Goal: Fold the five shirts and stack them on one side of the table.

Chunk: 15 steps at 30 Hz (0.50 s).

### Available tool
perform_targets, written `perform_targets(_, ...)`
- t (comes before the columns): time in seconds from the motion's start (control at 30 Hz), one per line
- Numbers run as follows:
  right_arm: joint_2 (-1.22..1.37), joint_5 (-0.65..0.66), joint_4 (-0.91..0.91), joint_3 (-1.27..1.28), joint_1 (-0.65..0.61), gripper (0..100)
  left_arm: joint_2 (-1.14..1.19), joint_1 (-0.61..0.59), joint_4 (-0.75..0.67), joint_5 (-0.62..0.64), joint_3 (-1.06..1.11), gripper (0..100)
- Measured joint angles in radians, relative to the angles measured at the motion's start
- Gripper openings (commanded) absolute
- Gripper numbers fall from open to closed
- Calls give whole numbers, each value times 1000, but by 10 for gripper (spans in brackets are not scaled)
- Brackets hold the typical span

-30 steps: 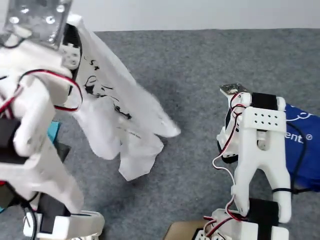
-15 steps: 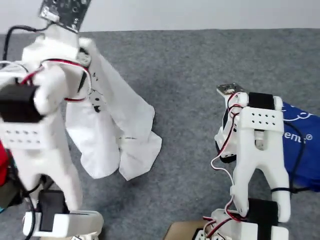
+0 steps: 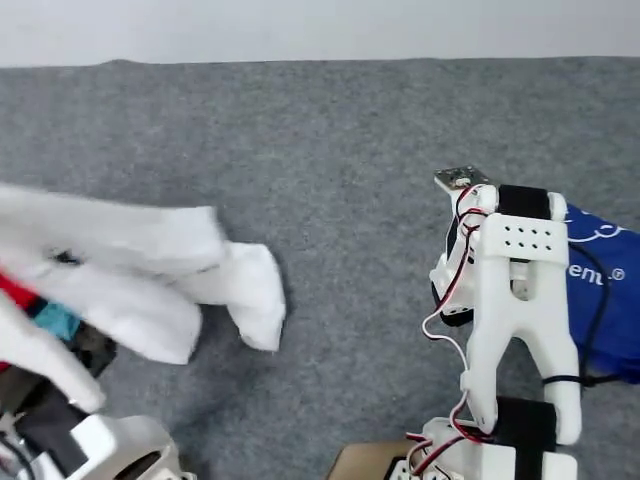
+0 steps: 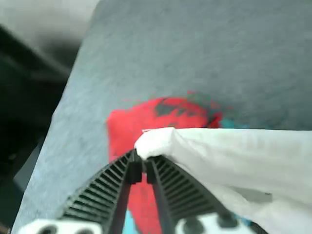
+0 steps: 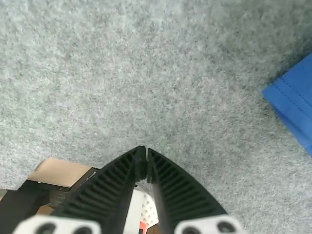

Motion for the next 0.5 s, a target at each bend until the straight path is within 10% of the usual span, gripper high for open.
perform_targets(0.23, 0, 31, 0, 0, 0, 9, 2, -104, -115, -87, 189, 149)
perform_targets(0.5, 0, 31, 0, 0, -3, 9, -9, 81, -72, -97, 184, 201)
